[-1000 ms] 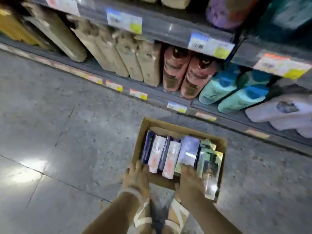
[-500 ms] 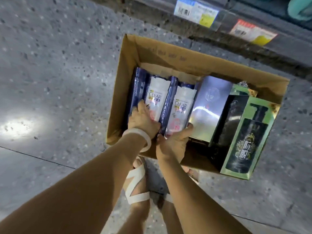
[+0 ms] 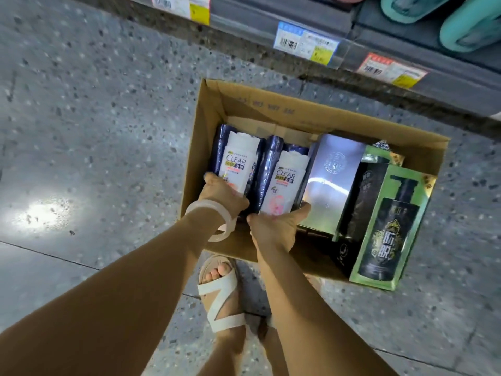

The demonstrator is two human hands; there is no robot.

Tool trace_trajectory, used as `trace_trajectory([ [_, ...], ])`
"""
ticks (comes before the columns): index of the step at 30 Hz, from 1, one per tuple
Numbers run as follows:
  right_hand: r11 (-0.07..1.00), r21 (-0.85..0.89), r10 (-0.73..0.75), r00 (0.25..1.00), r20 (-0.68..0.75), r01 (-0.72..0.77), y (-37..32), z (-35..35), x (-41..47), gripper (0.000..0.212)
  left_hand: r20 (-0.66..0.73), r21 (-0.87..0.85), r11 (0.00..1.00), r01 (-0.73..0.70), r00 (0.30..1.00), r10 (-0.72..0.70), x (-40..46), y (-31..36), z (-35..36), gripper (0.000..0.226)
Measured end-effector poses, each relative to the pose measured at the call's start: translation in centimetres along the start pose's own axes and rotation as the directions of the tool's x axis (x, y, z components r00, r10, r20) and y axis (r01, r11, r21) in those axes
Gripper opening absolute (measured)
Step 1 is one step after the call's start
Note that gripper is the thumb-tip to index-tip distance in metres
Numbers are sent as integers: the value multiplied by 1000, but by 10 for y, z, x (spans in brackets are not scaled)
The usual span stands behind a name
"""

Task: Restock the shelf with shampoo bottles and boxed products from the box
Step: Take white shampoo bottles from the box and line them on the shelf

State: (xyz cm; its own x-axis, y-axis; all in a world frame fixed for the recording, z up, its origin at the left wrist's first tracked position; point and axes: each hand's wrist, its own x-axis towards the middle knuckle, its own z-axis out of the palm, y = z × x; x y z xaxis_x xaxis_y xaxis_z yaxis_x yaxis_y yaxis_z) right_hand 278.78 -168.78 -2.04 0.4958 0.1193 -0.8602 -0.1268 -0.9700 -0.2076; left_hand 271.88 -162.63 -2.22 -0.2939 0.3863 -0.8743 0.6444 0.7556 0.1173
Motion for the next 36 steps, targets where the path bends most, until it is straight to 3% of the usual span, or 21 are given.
trace_trajectory([
  [3, 995, 93, -49, 999, 23, 47, -7, -10, -2, 97, -64, -68, 997, -40, 997, 35, -14, -3, -11, 54],
  [7, 973, 52, -226, 974, -24, 227, -21, -42, -23, 65, -117, -124, 977, -175, 980, 161, -49, -4, -25, 51],
  [11, 900, 127, -417, 908, -31, 418, -43, -86, -61, 58, -153, -188, 922, -337, 938, 312, -106, 18, -42, 55],
  [15, 812, 238, -540, 841, -36, 532, -72, -141, -111, 69, -220, -266, 842, -469, 880, 421, -177, 53, -66, 58],
  [20, 670, 334, -669, 734, -113, 662, -118, -215, -188, 59, -295, -400, 692, -602, 799, 524, -274, 102, -110, 52],
  [24, 547, 359, -744, 636, -206, 756, -146, -272, -259, 63, -317, -440, 592, -676, 733, 601, -359, 131, -151, 48],
  [28, 462, 340, -781, 558, -282, 819, -165, -331, -346, 64, -285, -452, 488, -747, 639, 715, -455, 152, -190, 52],
  [32, 381, 301, -775, 479, -412, 874, -184, -393, -426, 57, -364, -333, 351, -875, 462, 809, -553, 176, -224, 52],
  [36, 265, 337, -754, 412, -511, 903, -197, -465, -486, 66, -383, -255, 254, -933, 338, 860, -644, 210, -245, 59],
])
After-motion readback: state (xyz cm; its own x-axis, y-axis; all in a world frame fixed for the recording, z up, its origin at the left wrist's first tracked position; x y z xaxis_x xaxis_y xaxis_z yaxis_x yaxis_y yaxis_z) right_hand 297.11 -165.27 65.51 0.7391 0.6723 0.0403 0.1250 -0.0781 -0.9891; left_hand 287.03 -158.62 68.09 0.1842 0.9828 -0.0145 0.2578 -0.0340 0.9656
